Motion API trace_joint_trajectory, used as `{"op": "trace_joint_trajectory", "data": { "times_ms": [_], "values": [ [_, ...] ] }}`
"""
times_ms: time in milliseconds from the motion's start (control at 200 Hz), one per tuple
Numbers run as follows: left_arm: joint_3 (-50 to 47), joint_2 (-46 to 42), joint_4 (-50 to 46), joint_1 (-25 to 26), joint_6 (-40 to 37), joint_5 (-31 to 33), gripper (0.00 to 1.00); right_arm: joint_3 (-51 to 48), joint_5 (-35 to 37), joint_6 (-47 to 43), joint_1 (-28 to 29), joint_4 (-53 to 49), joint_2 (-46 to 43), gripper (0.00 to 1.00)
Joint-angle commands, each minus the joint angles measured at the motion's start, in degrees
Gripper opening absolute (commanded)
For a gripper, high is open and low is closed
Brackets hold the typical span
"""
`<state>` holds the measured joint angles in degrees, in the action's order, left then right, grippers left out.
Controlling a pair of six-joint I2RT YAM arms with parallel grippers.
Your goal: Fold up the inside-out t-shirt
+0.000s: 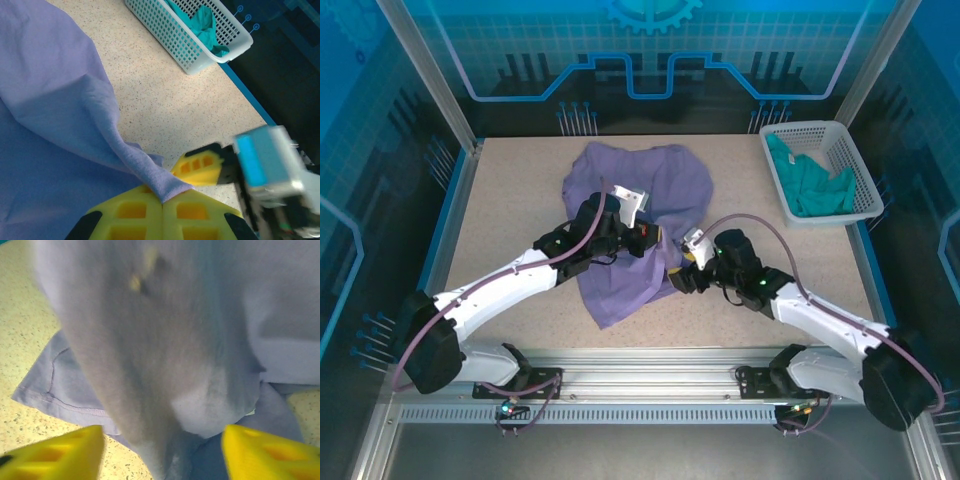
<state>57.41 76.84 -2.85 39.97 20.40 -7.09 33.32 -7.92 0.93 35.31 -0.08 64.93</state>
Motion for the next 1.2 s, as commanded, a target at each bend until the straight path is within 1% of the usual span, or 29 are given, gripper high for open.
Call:
{"op": "trace_joint_trajectory", "data": {
  "times_ms": [0,90,185,310,370,460,575,615,635,750,815,880,970,1080,1195],
  "values": [
    [1.15,-1.87,-0.85,0.09,-1.82,1.21,0.00,3.26,2.39,-0.29,0.38,2.99,1.78,0.43],
    [0.54,-1.62,-0.56,-0.02,-2.03,1.78,0.00,4.16,3.59,0.14,-0.68,1.88,0.74,0.16],
    [-0.52,-0.89,-0.24,-0.06,-2.68,4.52,0.00,5.04,3.24,1.68,-2.23,-0.53,-2.59,0.00],
    [-3.08,1.56,1.83,-0.81,-3.91,11.29,0.00,6.49,-0.87,6.39,-3.88,-1.59,-6.15,0.00],
    [-3.98,3.52,3.50,-1.42,-4.67,12.54,0.00,7.93,-2.47,9.42,-4.41,-1.91,-5.94,0.00],
    [-4.41,6.40,5.10,-1.56,-6.44,13.92,0.02,11.26,-2.08,14.19,-4.84,-4.00,-3.74,0.00],
    [-6.33,8.05,8.05,-1.62,-6.44,13.24,0.12,16.26,-1.97,19.58,-5.82,-7.79,1.40,0.00],
    [-7.82,7.72,9.94,-1.58,-5.80,12.26,0.17,16.73,-2.64,20.84,-6.24,-8.14,3.14,0.00],
    [-8.75,7.50,10.94,-1.57,-5.47,11.68,0.20,18.55,-2.98,21.29,-6.38,-8.22,4.00,0.00],
    [-14.80,5.80,18.35,-1.31,-3.07,7.96,0.37,21.46,-4.57,22.44,-7.29,-8.54,7.87,0.00],
    [-17.33,5.56,22.27,-0.81,-2.35,6.49,0.44,22.68,-5.48,22.68,-7.45,-8.71,9.25,0.00],
    [-18.35,6.10,24.18,-0.20,-2.12,6.07,0.50,23.61,-5.70,22.78,-7.54,-8.96,9.99,0.00],
    [-17.84,8.19,25.06,0.61,-2.47,6.64,0.55,24.16,-5.75,22.80,-7.80,-9.23,10.39,0.00],
    [-15.47,12.14,25.73,0.70,-3.41,7.47,0.60,24.27,-5.76,22.74,-8.15,-9.67,9.96,0.00],
    [-12.13,16.96,26.14,0.72,-5.03,10.33,0.60,23.91,-5.38,22.69,-8.61,-10.59,9.10,0.00]
  ]
}}
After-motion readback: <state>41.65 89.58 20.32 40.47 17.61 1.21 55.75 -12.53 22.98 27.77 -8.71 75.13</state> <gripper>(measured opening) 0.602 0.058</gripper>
